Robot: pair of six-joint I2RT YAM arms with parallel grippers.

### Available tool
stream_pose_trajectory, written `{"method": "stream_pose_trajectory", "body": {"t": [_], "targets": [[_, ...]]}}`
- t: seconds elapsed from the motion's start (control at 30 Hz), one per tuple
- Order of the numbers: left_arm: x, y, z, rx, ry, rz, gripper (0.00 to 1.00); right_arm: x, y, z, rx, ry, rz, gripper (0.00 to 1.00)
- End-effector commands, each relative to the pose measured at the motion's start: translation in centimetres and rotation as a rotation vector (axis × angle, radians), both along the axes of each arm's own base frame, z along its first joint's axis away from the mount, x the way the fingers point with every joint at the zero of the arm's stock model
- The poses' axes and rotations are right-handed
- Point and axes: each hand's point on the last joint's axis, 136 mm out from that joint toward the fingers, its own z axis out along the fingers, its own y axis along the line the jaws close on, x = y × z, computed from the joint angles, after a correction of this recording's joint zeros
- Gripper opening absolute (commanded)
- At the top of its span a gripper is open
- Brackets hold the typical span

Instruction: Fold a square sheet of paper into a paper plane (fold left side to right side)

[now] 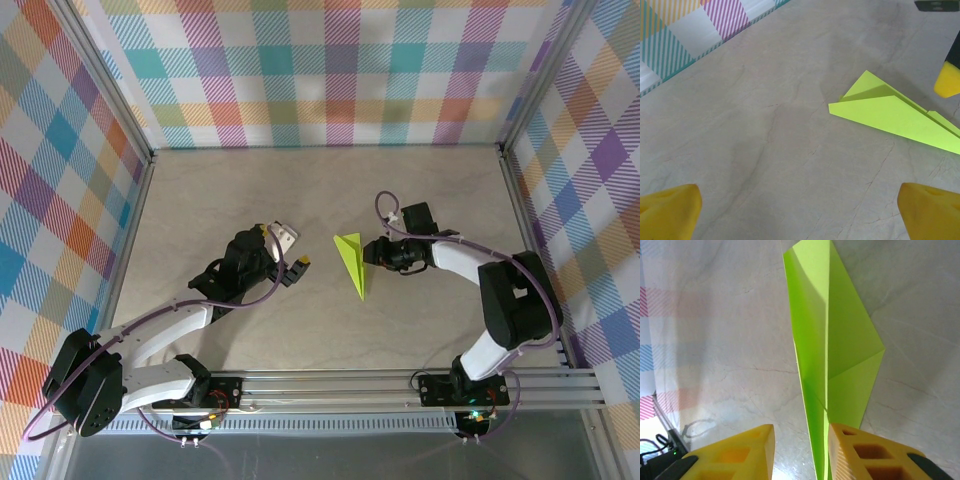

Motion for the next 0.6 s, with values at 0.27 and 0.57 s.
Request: {"method": "stream_pose_trajectory", "body": {"t": [0.27, 0.57], "targets": [[0.4, 0.0, 1.2, -0.016, -0.035, 0.0, 1.0, 0.0, 0.8, -1.8, 0.044, 0.074, 0.05, 0.33], [0.4, 0.0, 1.1, -0.015, -0.028, -0.001, 1.0, 0.1, 0.5, -2.6, 0.024, 0.087, 0.038, 0.24]]}}
